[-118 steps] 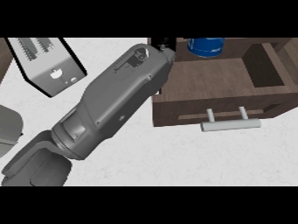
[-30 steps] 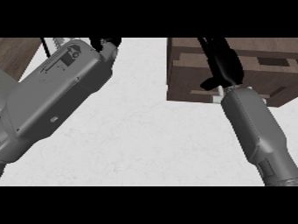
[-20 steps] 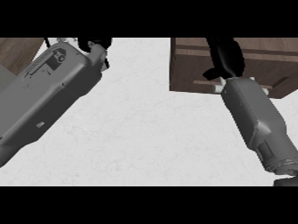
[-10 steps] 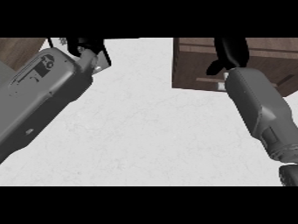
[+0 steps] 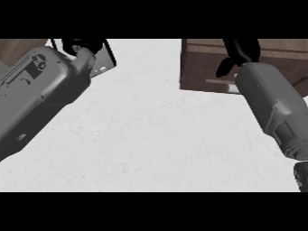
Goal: Pick up the can, place it into the drawer and close the drawer
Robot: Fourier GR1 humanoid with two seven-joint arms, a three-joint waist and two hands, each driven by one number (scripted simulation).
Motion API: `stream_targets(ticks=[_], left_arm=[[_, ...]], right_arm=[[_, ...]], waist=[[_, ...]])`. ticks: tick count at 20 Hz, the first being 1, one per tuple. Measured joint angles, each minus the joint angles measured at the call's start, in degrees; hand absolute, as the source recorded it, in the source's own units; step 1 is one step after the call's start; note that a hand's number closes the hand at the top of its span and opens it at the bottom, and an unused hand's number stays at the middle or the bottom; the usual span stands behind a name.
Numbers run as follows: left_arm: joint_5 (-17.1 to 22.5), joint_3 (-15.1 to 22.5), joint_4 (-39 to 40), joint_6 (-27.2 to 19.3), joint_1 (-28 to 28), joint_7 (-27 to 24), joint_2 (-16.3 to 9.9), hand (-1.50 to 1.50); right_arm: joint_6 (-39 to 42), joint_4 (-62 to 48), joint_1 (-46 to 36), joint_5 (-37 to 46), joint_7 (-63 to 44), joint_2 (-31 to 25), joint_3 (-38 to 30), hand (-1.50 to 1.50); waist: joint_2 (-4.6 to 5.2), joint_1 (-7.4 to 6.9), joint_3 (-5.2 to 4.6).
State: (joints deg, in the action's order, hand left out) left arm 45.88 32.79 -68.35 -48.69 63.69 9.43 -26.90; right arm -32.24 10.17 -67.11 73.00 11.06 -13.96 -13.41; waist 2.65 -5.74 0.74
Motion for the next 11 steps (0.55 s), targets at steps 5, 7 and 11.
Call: stream_targets(ticks=[5, 7, 11], left_arm=[[-0.2, 0.0, -0.8, 0.0, -1.1, 0.1, -0.1, -1.50], [-0.4, 0.0, -1.2, -0.1, -1.6, 0.0, -0.4, -1.50], [-0.7, 0.1, -2.7, -0.2, -2.9, 0.3, -0.7, -1.50]], right_arm=[[4.8, -0.5, -0.9, -7.4, 6.3, 0.2, -7.1, -1.50], [6.4, -0.2, -1.0, -11.2, 8.8, 0.6, -10.6, -1.50], [9.6, -0.1, -1.5, -16.7, 12.1, 0.9, -15.9, -1.50]], waist=[[0.01, 0.38, 0.00], [-0.28, 0.59, -0.06], [-0.42, 0.52, -0.06]])
